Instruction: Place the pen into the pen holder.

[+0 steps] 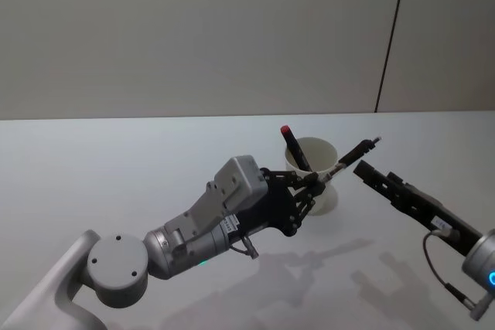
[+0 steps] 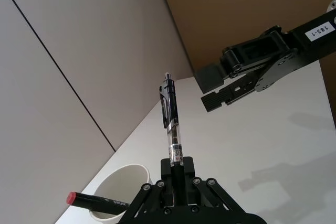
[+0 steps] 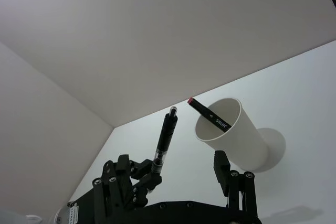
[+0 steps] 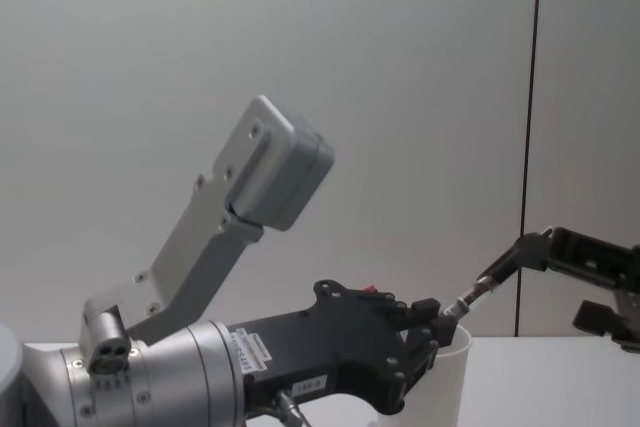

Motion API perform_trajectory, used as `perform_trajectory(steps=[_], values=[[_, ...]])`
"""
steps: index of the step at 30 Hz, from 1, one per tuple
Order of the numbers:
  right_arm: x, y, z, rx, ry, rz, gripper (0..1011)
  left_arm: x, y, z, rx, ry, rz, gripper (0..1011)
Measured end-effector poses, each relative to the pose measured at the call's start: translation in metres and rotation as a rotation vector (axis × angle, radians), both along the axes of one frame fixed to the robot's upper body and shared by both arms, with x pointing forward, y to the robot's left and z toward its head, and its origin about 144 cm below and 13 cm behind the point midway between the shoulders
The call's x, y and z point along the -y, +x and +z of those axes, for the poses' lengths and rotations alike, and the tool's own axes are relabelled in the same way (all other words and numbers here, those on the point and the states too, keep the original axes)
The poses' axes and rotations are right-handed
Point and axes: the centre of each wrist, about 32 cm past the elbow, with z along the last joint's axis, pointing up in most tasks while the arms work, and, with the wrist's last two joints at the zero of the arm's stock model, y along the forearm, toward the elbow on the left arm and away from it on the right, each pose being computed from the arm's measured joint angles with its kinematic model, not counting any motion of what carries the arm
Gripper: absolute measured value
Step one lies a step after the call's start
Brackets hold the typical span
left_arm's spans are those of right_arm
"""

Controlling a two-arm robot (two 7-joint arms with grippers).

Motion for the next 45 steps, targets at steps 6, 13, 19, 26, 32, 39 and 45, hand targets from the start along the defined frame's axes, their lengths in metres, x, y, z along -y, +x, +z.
perform_trajectory(steps=[6, 13, 19, 26, 32, 39, 45], values=[[-0.005, 0.002, 0.002, 0.001, 0.010, -0.014, 1002, 0.000, 0.000, 0.000, 0.000, 0.000, 0.000, 136], [-0.009, 0.007, 0.003, 0.007, 0.014, -0.022, 1002, 0.000, 0.000, 0.000, 0.000, 0.000, 0.000, 136], [-0.012, 0.011, 0.003, 0.010, 0.016, -0.025, 1002, 0.000, 0.000, 0.000, 0.000, 0.000, 0.000, 136], [-0.015, 0.015, 0.003, 0.005, 0.021, -0.028, 1002, 0.000, 0.000, 0.000, 0.000, 0.000, 0.000, 136], [-0.017, 0.017, 0.003, -0.004, 0.026, -0.031, 1002, 0.000, 0.000, 0.000, 0.000, 0.000, 0.000, 136], [-0.018, 0.020, 0.003, -0.025, 0.036, -0.031, 1002, 0.000, 0.000, 0.000, 0.000, 0.000, 0.000, 136], [-0.020, 0.021, 0.003, -0.051, 0.056, -0.033, 1002, 0.000, 0.000, 0.000, 0.000, 0.000, 0.000, 136]])
